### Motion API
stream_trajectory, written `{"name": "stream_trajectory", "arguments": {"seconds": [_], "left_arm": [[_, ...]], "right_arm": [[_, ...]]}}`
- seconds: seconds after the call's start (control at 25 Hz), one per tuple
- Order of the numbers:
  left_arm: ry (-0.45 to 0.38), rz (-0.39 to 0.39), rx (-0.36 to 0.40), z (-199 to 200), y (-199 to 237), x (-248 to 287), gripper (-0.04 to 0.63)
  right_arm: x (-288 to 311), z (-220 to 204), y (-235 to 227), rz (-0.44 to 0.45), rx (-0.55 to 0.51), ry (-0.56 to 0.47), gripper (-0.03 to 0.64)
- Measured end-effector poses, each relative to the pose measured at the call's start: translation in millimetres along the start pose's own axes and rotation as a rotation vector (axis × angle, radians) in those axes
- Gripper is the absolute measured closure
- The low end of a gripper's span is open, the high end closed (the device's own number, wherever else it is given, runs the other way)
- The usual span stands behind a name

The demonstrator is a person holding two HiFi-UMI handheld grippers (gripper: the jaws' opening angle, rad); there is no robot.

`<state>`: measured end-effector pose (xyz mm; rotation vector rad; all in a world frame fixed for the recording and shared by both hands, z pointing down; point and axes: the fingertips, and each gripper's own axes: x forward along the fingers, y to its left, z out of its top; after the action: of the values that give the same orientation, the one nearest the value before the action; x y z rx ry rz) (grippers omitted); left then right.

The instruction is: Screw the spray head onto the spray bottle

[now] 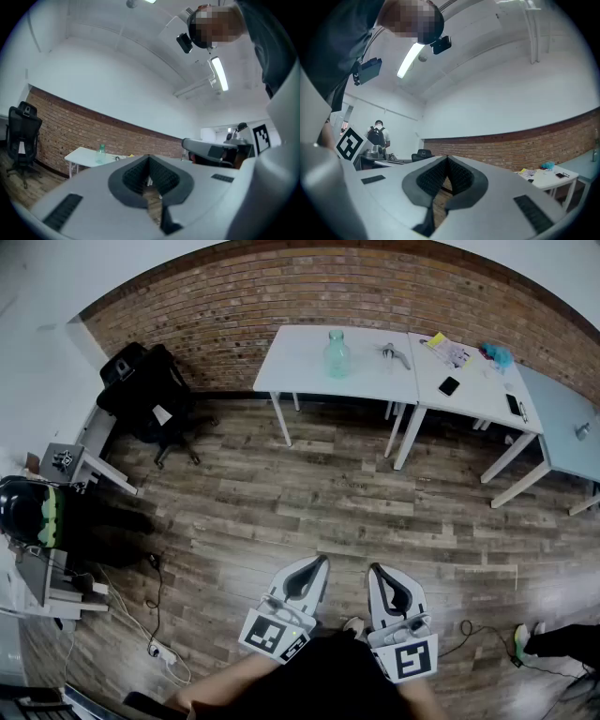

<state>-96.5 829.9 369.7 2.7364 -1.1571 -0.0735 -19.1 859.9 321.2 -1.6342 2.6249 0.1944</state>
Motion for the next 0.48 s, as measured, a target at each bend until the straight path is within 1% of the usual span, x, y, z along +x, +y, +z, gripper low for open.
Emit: {"name": "stream_trajectory", "arguments": {"seconds": [0.16, 0.28, 0.4, 0.48], "left_arm": [[0.0, -0.006, 0.017, -2, -7, 0, 0.597], [-0.012, -0.001, 0.0, 1, -12, -2, 0.597], [-0.027, -0.022, -0.02, 2, -27, -1, 0.597], [-0.022, -0.021, -0.022, -2, -31, 0, 0.597]], "right_arm": [[-7, -3, -4, -0.018, -0.016, 0.011, 0.611], [-15, -10, -10, -0.058, -0.015, 0.04, 0.611], [-26, -19, -17, -0.089, 0.055, 0.061, 0.611], [-31, -22, -21, -0.102, 0.101, 0.063, 0.611]]}}
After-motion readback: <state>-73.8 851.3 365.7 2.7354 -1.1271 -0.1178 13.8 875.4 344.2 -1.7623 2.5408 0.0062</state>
